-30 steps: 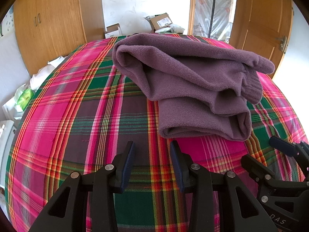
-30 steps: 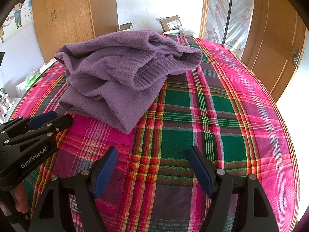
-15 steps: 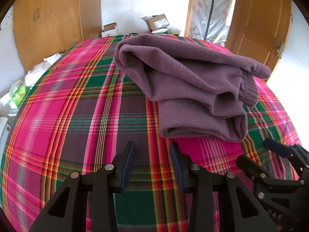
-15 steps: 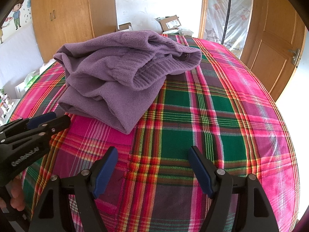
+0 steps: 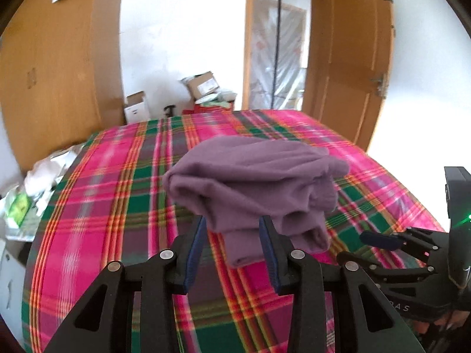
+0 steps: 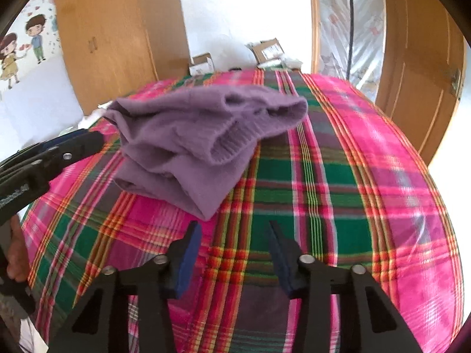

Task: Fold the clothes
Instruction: 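Grasp the sweater edge with the left gripper while the right gripper grasps another edge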

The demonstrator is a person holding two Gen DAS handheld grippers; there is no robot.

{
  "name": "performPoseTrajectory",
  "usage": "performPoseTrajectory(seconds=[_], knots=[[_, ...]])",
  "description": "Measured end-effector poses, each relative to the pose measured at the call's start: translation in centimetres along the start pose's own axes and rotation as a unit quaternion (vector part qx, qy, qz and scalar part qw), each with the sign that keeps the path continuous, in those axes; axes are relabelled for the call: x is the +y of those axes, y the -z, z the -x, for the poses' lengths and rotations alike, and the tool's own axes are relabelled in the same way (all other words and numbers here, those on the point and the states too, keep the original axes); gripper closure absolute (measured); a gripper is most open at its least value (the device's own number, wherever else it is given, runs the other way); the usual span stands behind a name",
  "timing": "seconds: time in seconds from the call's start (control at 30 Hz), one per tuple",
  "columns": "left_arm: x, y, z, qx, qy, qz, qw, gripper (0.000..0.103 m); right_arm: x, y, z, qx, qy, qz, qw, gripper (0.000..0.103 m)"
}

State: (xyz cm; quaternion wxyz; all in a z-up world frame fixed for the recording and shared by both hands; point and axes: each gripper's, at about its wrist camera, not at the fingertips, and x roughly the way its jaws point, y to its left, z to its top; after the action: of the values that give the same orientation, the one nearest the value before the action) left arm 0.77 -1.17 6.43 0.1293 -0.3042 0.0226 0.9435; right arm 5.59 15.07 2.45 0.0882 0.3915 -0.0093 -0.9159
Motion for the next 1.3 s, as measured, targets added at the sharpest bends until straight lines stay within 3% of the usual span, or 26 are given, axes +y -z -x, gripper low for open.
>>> performPoseTrajectory(seconds=[0.1,0.2,0.4,0.53,0.8,0.87,0.93,1.03,1.17,1.3], knots=[[-0.5,-0.8,-0.1,-0.009,0.000,-0.028,0.9996,0.064,-0.3,-0.7,0.9,-0.025,-0.016,-0.005,1.000,0.068],[-1.1,-1.5,0.1,-0.023,-0.001,-0.058,0.9980,0.064,-0.6,-1.7,1.5,-0.045,-0.038,-0.018,0.998,0.068],[-2.2,-2.9,-1.0,-0.023,0.032,-0.102,0.9940,0.064,-1.5,-4.7,1.9,-0.079,-0.081,-0.038,0.993,0.068],[-2.7,-3.2,-2.4,-0.017,0.023,-0.127,0.9915,0.064,-2.5,-6.5,1.0,-0.067,-0.142,-0.075,0.985,0.060],[-2.5,-3.4,-4.2,-0.001,0.044,-0.145,0.9884,0.064,-3.4,-9.1,-1.4,-0.034,-0.144,-0.119,0.982,0.059],[-2.4,-3.1,-4.4,0.004,0.047,-0.144,0.9885,0.064,-3.5,-9.6,-1.9,-0.030,-0.152,-0.126,0.980,0.065],[-2.5,-3.0,-4.6,0.005,0.046,-0.148,0.9878,0.064,-3.5,-9.8,-1.9,-0.033,-0.150,-0.123,0.980,0.083],[-2.7,-3.1,-5.0,0.009,0.036,-0.153,0.9875,0.064,-3.3,-10.1,-1.7,-0.039,-0.157,-0.118,0.980,0.094],[-2.9,-3.3,-4.9,0.000,0.038,-0.148,0.9883,0.064,-2.9,-10.4,-1.1,-0.052,-0.182,-0.115,0.975,0.097],[-3.4,-3.1,-4.9,-0.005,0.043,-0.161,0.9860,0.064,-3.1,-11.3,-0.8,-0.065,-0.226,-0.136,0.962,0.097]])
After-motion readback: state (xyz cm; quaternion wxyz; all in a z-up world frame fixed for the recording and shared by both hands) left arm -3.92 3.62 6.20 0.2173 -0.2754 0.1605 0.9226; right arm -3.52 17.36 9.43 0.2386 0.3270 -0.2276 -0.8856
